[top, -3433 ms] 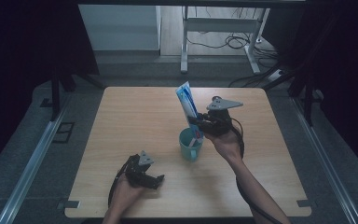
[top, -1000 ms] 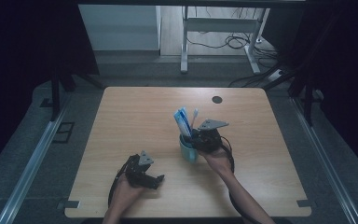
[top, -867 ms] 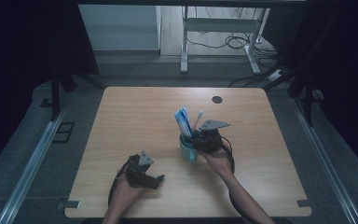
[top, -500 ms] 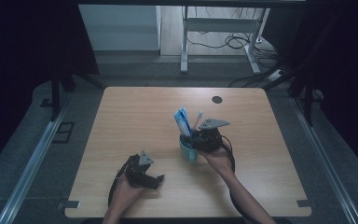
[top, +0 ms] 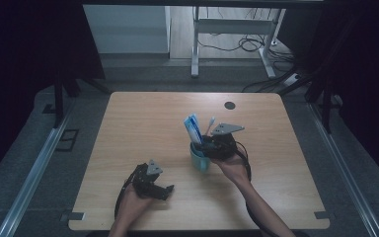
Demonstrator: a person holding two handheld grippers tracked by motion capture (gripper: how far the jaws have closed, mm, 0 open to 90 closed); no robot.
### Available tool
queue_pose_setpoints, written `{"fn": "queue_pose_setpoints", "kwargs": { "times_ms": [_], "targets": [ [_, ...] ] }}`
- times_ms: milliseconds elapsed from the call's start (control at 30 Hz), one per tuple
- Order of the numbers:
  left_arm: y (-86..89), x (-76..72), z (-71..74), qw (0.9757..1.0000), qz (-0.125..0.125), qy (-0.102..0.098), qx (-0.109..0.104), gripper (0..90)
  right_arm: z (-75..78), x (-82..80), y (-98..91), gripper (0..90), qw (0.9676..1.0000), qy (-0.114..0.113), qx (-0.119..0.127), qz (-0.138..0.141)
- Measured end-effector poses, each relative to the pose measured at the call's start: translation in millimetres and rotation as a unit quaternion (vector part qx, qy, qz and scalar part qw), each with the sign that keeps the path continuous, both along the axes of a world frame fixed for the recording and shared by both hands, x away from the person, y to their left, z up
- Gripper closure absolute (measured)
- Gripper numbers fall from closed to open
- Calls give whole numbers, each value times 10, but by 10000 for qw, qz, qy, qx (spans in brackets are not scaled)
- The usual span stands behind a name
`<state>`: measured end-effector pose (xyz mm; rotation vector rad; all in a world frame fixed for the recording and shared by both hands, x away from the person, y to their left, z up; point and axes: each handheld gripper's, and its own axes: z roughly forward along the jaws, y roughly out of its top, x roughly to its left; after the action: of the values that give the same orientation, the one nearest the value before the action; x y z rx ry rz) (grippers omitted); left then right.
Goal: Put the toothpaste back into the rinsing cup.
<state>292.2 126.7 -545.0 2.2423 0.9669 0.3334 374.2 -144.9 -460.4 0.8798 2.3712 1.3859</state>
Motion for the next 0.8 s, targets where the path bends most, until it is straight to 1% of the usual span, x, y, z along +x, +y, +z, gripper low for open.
{"fn": "queue_pose_setpoints", "kwargs": {
  "times_ms": [467,600,800],
  "targets": [
    [0,0,1,10000,3,1,5,11,100,-56,5,372,9998,-4,-147,158],
    [0,0,1,10000,3,3,5,11,142,-85,-7,348,9996,-38,-187,219],
    [-2,-1,-1,10000,13,-5,-11,11,200,-123,-52,313,9995,-12,-176,265]
  ]
}}
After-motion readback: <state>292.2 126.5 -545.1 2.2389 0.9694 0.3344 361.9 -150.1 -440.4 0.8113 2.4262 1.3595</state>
